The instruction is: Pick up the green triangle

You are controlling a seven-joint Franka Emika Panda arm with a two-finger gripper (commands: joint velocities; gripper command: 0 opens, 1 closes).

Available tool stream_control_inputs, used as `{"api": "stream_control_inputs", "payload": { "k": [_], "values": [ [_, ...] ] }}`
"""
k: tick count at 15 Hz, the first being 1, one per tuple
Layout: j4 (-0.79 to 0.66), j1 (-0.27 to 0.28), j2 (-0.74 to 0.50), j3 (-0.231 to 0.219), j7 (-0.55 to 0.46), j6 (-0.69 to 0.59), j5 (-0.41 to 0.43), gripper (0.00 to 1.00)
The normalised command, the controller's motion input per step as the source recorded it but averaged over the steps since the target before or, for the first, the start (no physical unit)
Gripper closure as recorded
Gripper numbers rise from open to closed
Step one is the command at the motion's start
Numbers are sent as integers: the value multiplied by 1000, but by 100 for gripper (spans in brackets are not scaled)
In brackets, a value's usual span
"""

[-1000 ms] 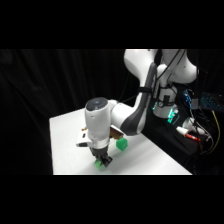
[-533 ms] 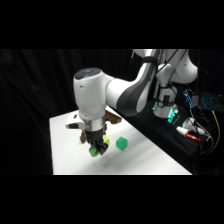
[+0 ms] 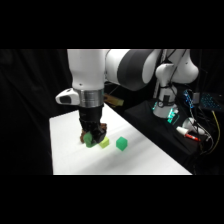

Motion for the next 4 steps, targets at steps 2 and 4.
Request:
{"api": "stream_control_inputs", "payload": {
  "k": [2, 4],
  "values": [
    [22, -45, -156, 114, -90, -99, 176, 96],
    [7, -35, -135, 84, -72, -73, 145, 96]
  ]
}}
